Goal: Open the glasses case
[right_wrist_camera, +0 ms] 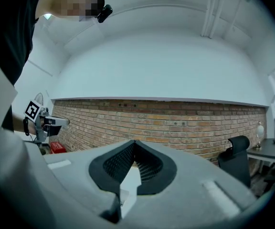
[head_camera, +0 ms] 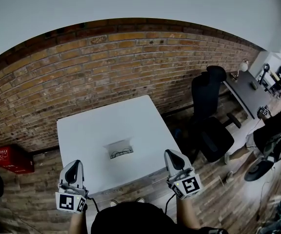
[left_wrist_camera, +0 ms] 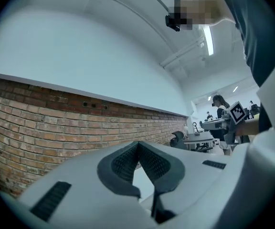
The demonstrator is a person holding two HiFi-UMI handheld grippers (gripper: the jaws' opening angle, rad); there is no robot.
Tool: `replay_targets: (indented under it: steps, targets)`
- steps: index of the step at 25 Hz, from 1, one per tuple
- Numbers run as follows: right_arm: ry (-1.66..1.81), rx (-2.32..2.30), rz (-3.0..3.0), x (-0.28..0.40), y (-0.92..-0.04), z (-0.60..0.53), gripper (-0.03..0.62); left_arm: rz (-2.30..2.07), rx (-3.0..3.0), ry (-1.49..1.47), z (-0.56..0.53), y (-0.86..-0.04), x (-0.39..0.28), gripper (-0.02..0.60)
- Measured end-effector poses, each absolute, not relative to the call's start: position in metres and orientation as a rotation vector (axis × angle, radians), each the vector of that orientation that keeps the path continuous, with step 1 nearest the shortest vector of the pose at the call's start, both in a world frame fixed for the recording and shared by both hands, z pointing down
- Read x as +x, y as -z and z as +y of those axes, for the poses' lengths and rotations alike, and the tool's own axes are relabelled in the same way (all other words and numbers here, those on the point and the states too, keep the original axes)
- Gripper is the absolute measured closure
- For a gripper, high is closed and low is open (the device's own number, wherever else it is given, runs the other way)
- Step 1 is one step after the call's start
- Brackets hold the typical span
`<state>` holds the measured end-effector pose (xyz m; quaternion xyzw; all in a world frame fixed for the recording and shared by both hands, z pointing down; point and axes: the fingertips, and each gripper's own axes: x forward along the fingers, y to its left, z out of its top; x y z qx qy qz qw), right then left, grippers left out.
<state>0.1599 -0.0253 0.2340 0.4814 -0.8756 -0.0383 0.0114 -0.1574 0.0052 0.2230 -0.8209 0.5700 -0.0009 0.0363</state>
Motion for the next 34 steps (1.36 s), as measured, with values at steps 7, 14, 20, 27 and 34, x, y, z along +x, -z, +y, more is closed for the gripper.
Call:
replay_targets:
  steps: [7,14,20,27,34]
  targets:
    - [0.099,1.5,-2.729,0.155,-0.239,-0.02,0.589,1.744,-2.537,0.004,0.008,-0.226,-0.157,0.575]
    - [0.161,1.508,-2.746,0.153,-0.233,-0.01,0.589,1.723,-2.543,-0.006,0.012,-0.225,-0.149,0.575]
    - [0.176,1.525,-2.76,0.154,-0.23,-0.007,0.589,1.716,-2.547,0.0,0.013,-0.226,-0.147,0.575]
    - [0.165,1.516,-2.763,0.154,-0.231,-0.005,0.589,1.708,-2.551,0.004,0.014,-0.225,-0.143,0.575]
    - [0.172,1.513,-2.759,0.154,-0.231,-0.007,0.589,1.71,-2.557,0.001,0.012,-0.227,-0.143,0.575]
